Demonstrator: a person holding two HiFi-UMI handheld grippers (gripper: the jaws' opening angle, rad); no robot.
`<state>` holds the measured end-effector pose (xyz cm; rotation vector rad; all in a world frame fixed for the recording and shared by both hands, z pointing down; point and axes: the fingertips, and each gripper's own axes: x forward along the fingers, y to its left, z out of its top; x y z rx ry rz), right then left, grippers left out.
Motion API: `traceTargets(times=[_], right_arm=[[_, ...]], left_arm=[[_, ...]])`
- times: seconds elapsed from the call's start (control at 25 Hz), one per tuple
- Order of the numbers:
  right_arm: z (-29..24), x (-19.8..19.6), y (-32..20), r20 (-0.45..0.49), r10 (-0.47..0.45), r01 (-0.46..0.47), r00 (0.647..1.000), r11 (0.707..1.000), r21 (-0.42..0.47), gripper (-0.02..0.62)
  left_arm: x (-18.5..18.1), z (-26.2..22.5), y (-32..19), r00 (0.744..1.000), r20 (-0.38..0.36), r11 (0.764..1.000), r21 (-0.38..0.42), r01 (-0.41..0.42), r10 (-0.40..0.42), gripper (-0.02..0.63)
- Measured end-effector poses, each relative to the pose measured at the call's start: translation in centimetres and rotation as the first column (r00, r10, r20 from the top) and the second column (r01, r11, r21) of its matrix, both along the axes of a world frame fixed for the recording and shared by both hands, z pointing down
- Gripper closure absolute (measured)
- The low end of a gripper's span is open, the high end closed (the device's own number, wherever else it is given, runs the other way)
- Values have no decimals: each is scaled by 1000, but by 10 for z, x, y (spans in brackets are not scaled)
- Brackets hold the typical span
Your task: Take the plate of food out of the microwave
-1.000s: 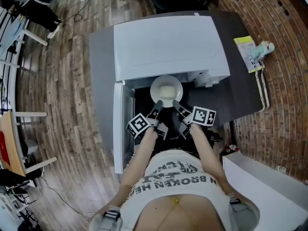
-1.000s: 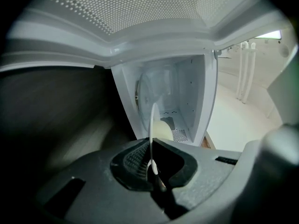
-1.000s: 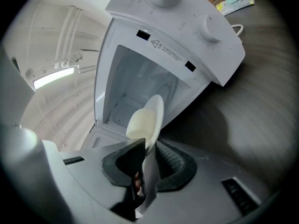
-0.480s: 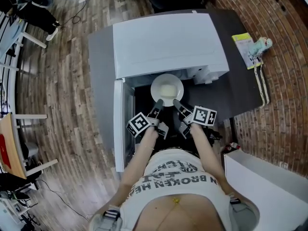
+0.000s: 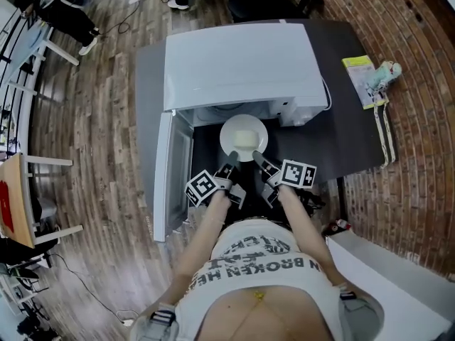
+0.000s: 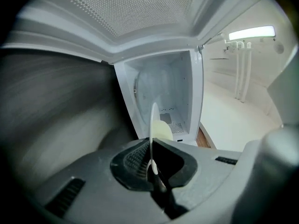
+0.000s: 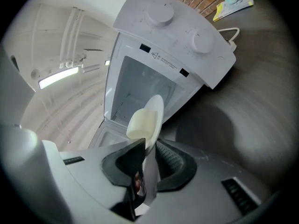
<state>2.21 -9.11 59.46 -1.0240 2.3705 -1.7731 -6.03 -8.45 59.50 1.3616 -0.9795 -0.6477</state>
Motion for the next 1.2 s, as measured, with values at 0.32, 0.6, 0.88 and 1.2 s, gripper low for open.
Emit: traceTargets(times=[0.32, 0.6, 0.88, 1.2], right_arm=[[-10, 24, 22, 27, -83, 83, 996, 997, 2, 529], [-16, 41, 42, 43, -128, 128, 991, 992, 9, 531], [-17, 57, 76, 57, -168, 168, 984, 986, 4, 532], [-14, 59, 103, 59, -205, 205, 977, 979, -5, 534]], left_arm=[[25, -12, 28, 996, 28, 996, 16, 85, -86, 592], [42, -19, 54, 990, 38, 991, 26, 134, -134, 592], [59, -21, 91, 982, 49, 983, 26, 181, -182, 592], [62, -18, 121, 976, 46, 977, 12, 213, -213, 592]])
